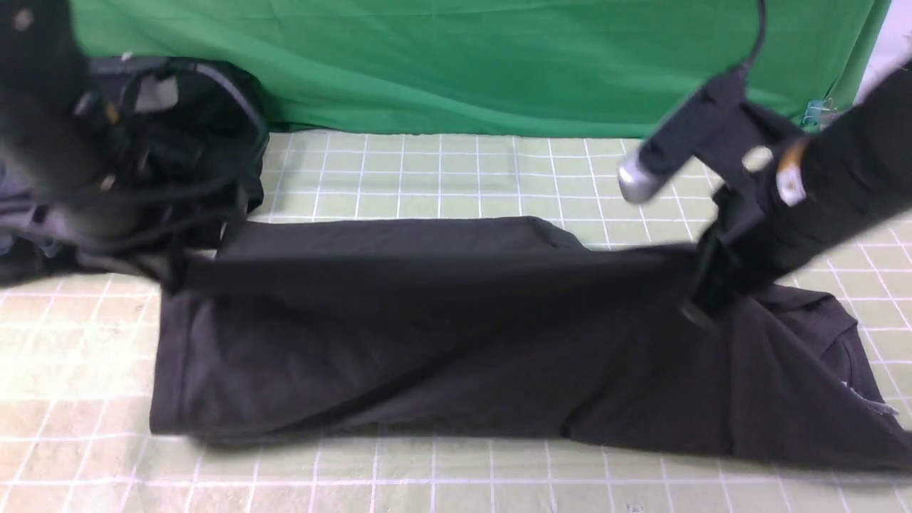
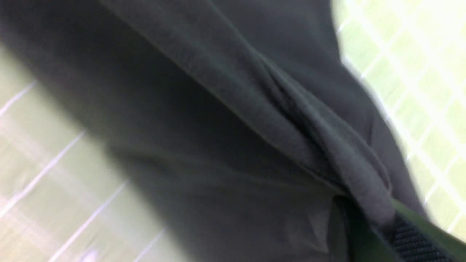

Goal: Fold a long-sleeved shirt over a green coffee tablecloth.
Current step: 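Fold the black garment in half by bringing its near edge over to the far edge, then pull the folded dark garment lengthwise by its ends to straighten it flat on the table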

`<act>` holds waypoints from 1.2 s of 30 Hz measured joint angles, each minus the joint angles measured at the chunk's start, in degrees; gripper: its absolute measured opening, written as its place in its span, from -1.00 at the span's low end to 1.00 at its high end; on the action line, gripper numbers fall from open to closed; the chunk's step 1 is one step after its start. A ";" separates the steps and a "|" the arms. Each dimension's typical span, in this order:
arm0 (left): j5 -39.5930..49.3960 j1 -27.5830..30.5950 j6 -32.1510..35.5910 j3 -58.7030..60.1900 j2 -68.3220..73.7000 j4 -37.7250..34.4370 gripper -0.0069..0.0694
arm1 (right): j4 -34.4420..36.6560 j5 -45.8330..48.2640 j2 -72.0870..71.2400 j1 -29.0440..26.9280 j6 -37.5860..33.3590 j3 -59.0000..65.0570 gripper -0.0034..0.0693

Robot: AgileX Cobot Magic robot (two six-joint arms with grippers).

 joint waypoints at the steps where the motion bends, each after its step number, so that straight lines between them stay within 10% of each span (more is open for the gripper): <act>1: 0.09 0.53 0.34 -1.54 1.59 -0.13 -0.76 | 0.00 -0.50 1.84 -0.36 -0.19 -0.96 -0.82; 23: 3.73 7.15 4.03 -37.70 36.51 0.06 -0.73 | -1.12 -8.67 34.16 -3.24 -2.96 -27.78 -0.71; 36: -4.91 7.21 0.38 -37.90 35.48 7.08 0.11 | -3.03 -12.95 34.92 -3.24 3.18 -30.56 -0.11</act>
